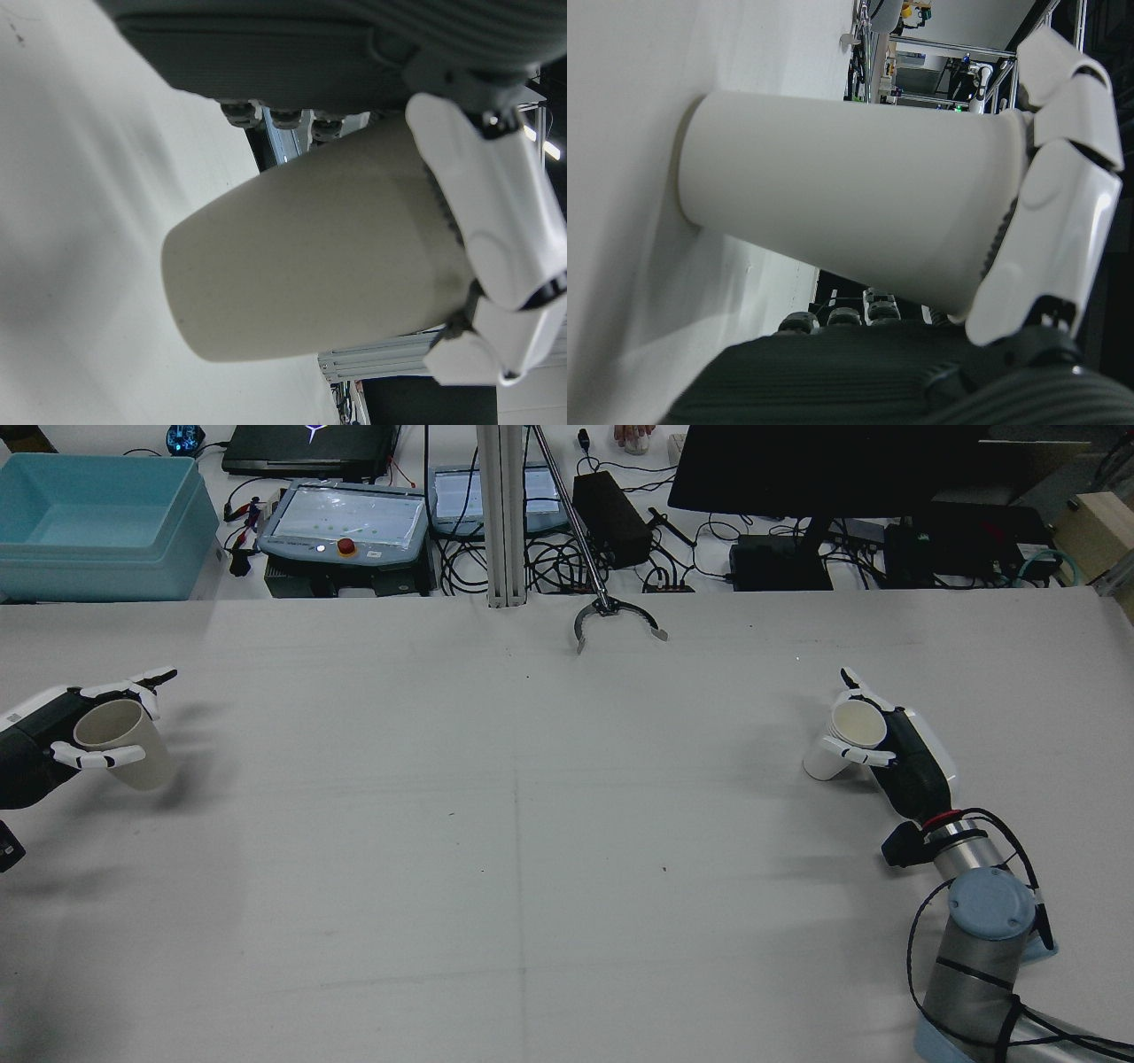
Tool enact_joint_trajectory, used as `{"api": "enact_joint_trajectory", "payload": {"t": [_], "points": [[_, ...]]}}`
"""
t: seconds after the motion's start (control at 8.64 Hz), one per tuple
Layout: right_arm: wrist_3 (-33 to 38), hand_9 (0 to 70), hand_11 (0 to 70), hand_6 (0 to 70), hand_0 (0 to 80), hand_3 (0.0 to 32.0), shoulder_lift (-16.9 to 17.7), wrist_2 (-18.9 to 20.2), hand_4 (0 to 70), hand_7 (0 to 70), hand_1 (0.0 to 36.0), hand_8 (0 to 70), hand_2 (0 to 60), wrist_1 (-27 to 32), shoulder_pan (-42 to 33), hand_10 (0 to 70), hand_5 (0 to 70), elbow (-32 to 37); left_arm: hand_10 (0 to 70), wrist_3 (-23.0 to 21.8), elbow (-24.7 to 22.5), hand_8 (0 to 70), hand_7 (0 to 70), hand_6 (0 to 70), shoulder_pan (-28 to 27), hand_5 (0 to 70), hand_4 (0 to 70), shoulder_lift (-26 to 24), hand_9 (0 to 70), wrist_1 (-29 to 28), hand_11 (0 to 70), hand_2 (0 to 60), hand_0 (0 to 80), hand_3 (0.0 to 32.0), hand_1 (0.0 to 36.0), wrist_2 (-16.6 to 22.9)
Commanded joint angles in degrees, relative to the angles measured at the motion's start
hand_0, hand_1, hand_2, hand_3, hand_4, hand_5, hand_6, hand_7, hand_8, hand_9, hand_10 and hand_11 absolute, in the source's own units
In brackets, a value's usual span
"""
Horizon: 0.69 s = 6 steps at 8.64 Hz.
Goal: Pour water
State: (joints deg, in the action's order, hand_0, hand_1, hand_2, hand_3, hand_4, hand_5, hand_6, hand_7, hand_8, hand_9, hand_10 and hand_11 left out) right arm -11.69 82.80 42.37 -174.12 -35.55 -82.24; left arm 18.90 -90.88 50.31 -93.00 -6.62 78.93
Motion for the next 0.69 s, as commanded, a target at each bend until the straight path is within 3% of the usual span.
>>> {"api": "enact_joint_trajectory", "payload": {"t": [0.0, 0.12, 0.46, 0.58], "points": [[0.53, 0.5, 1.8, 3.3, 49.7, 0.0, -0.01, 0.08, 16.2, 9.8, 19.8, 0.0, 24.7, -0.07, -0.04, 0.2, 70.0, -0.73, 1.8, 0.00, 0.00, 2.4, 12.4, 7.2, 0.05, 51.2, 52.1, 0.10, 1.8, -0.32, 3.4, 60.0, 46.1, 0.0, 25.4, 0.00], [1.66, 0.6, 1.8, 3.6, 49.9, 0.0, 0.08, 0.08, 16.0, 10.4, 20.2, 0.0, 25.8, -0.16, -0.13, 0.2, 70.0, -0.82, 1.9, 0.00, -0.08, 2.5, 12.5, 7.3, 0.05, 51.3, 52.1, 0.10, 1.9, -0.41, 3.6, 60.0, 46.1, 0.0, 25.3, 0.09], [1.85, 1.2, 1.4, 4.7, 50.3, 0.0, 0.61, 0.35, 14.1, 13.2, 24.1, 0.0, 38.8, -1.56, -3.19, 0.0, 70.0, -3.45, 1.9, -0.09, -0.70, 2.9, 13.8, 8.3, -0.03, 51.8, 53.3, -0.16, 2.2, -0.94, 3.5, 60.0, 45.8, 0.0, 24.4, 0.44], [1.76, 1.6, 1.5, 5.6, 51.5, 0.0, 0.61, 0.35, 14.4, 15.3, 26.9, 0.1, 45.8, -1.74, -3.20, 0.0, 70.0, -3.89, 2.7, 0.08, -1.48, 4.8, 16.7, 11.4, -0.03, 54.2, 57.4, -0.34, 4.3, -0.94, 4.6, 60.0, 45.6, 0.0, 24.6, 0.53]]}}
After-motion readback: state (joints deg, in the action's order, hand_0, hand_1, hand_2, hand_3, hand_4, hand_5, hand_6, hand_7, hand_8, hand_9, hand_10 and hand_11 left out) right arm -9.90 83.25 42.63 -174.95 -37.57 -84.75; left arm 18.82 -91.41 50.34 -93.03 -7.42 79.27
